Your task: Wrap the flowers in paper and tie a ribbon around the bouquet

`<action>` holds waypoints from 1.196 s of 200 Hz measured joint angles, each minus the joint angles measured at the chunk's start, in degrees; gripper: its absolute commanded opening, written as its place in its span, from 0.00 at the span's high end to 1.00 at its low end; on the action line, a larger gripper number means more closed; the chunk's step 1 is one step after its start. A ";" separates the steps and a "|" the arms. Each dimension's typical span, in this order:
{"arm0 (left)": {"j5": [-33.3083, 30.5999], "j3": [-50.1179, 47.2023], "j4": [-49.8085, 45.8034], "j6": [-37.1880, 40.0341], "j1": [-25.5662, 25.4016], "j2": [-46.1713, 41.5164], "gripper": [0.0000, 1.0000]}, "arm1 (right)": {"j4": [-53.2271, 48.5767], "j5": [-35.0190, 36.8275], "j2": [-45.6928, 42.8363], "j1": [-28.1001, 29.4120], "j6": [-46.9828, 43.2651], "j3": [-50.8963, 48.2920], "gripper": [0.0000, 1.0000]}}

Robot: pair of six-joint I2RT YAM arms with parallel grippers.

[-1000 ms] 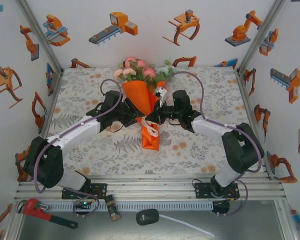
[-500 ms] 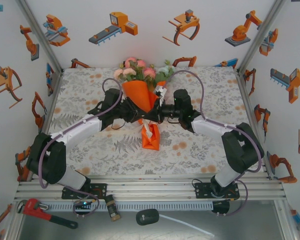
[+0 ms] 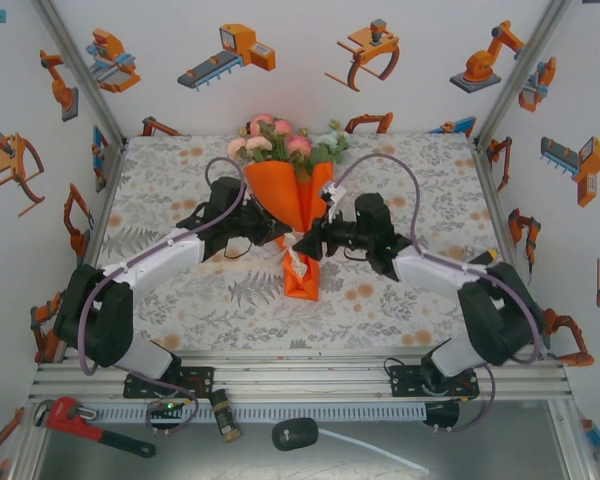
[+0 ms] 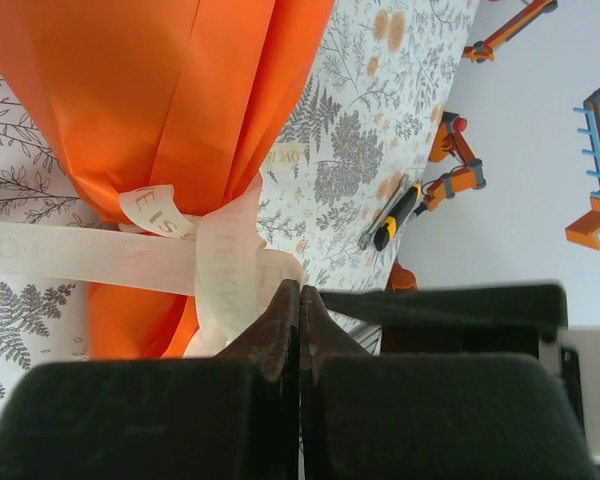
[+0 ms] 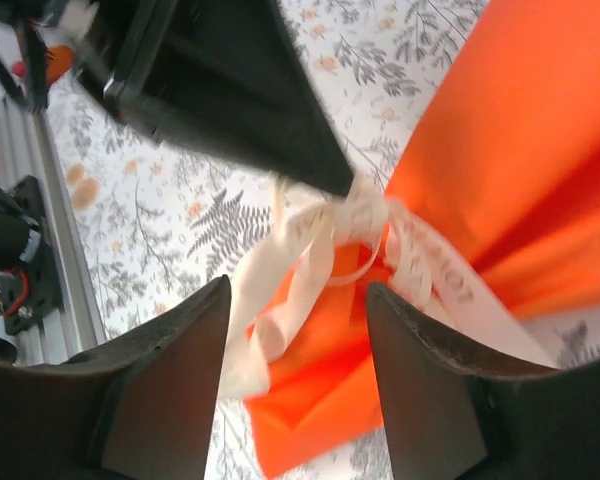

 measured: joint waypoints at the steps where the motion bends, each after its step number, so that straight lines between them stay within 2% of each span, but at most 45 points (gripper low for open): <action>1: 0.00 0.00 0.00 0.00 0.00 0.02 1.00 | 0.00 0.24 -0.33 0.13 0.00 -0.22 0.43; 31: -0.28 0.02 -0.35 0.00 0.00 0.46 1.00 | 0.07 6.67 -8.17 4.59 0.42 -6.19 0.43; 64: -0.61 0.28 -0.66 0.00 0.00 0.50 1.00 | 0.07 7.61 -6.21 6.82 0.70 -7.52 0.45; 72: -0.63 0.33 -0.63 0.00 0.00 0.50 1.00 | 0.09 7.80 -5.31 7.04 0.63 -7.52 0.54; 86: -0.72 0.33 -0.72 0.00 0.02 0.50 1.00 | 0.37 8.76 -3.78 7.13 -0.07 -7.52 0.86; 95: -0.94 0.42 -1.09 0.02 0.02 0.50 1.00 | 0.35 9.49 -2.95 7.13 -0.11 -7.52 1.00; 122: -1.75 0.92 -3.08 0.90 0.81 0.09 1.00 | -0.15 10.38 -2.43 7.13 -1.75 -7.52 1.00; 180: -5.88 5.77 -7.26 8.90 2.40 -3.76 1.00 | -1.99 10.10 -2.54 7.06 -2.45 -7.52 1.00; 239: -10.73 2.78 -9.57 17.51 2.23 -6.56 0.99 | -3.98 10.12 -2.67 6.88 -2.82 -7.23 1.00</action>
